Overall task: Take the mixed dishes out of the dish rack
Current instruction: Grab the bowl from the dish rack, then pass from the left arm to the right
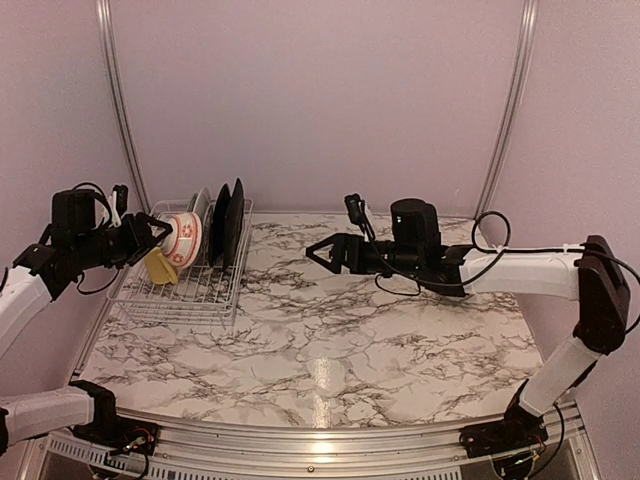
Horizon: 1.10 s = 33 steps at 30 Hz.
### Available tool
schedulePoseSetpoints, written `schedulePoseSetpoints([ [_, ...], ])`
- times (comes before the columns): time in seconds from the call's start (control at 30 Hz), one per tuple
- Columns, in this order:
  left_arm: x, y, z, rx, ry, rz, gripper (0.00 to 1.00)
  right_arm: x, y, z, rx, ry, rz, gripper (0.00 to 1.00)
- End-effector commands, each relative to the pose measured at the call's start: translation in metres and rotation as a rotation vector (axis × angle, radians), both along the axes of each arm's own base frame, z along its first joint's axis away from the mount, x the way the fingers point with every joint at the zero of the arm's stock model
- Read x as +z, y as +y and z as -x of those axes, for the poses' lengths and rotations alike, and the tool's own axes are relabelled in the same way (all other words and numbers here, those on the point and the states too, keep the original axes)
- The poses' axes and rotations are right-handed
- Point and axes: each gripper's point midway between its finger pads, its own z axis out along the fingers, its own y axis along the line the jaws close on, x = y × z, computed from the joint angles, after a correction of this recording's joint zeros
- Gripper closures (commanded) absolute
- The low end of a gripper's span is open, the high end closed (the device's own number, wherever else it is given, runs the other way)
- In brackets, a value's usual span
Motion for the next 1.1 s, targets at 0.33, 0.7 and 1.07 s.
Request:
schedulePoseSetpoints([
  [0.33,0.056,-0.07,0.005,-0.184,-0.262,0.364,0.64,0.081,0.152,0.046,0.39,0.012,-0.403,0.07],
  [0.7,0.03,-0.123,0.007,-0.313,-0.194,0.457,0.65,0.08,0.152,0.037,0.335,-0.037,-0.367,0.26],
  [1.07,0.021,-0.146,0.011,-0.349,-0.179,0.527,0.66,0.083,0.134,0.037,0.276,-0.036,-0.386,0.69],
])
